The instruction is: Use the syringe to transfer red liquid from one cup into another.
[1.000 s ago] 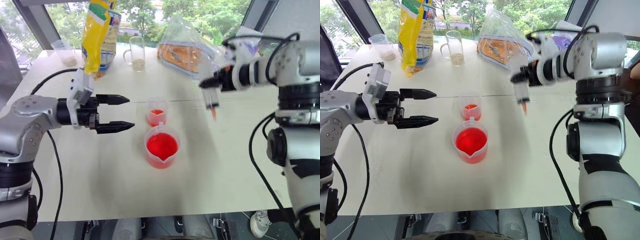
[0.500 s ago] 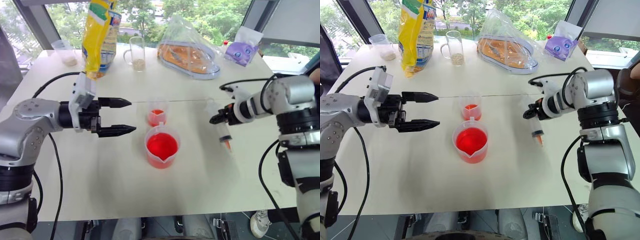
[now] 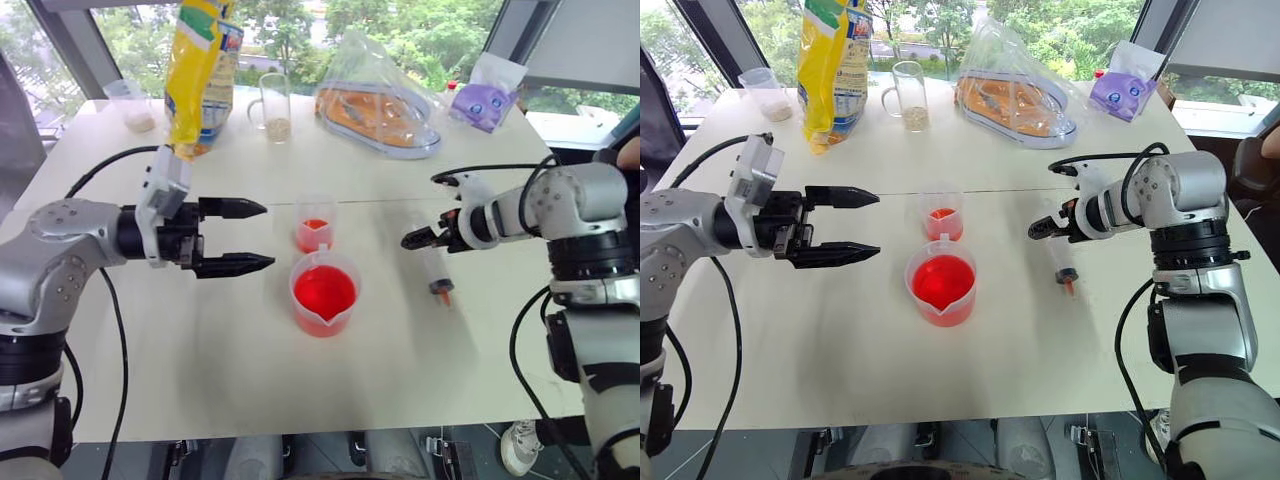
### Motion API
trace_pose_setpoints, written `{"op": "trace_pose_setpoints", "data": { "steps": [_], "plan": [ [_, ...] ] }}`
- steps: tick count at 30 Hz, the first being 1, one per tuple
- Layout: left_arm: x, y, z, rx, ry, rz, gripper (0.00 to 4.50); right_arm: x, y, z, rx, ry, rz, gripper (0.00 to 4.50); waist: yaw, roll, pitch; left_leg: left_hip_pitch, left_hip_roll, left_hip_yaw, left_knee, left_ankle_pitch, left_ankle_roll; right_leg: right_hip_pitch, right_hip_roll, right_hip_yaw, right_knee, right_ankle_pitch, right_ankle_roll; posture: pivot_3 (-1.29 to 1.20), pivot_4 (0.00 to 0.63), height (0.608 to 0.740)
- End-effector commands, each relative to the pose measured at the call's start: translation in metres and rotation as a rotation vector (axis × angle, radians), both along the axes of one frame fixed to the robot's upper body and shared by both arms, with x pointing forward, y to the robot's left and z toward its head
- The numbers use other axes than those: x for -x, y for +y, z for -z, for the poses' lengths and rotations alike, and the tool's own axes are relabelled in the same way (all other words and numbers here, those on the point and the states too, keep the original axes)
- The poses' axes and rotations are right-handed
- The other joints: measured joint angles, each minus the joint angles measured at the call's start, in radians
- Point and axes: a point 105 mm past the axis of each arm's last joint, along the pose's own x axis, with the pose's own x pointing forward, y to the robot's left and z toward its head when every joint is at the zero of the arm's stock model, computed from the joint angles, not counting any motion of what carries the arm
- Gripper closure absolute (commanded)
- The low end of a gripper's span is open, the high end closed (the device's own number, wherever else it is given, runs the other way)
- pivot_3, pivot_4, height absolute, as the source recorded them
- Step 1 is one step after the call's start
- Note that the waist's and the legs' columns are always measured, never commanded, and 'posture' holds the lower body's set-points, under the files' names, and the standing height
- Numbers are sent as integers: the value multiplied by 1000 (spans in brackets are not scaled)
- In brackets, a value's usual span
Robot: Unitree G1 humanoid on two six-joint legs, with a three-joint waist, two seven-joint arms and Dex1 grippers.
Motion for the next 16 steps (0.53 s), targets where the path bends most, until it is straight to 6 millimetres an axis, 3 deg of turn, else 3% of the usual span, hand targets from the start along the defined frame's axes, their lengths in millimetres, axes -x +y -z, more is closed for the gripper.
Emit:
{"op": "trace_pose_setpoints", "data": {
  "steps": [1,7,12,16],
  "plan": [
    [5,5,-12,0,-42,-10,0,16,7,-32,49,-139,-142,47,1,0,0,0,0,0,0,0,0,0,0,0,0,0,0,0,150,740],
    [9,9,-11,-14,-40,-29,0,65,19,-74,7,-322,-521,47,1,-1,0,0,0,-1,0,0,1,0,0,0,-1,-1,1,0,150,740],
    [11,13,-12,-17,-33,-41,0,87,-1,-80,102,-401,-688,47,1,-1,1,0,0,-1,1,0,1,1,0,0,-1,-1,1,0,150,740],
    [12,16,-12,-15,-18,-55,0,102,-2,-87,55,-431,-757,47,-1,-1,1,1,1,1,1,0,0,1,0,0,-1,-1,1,0,150,740]
  ]
}}
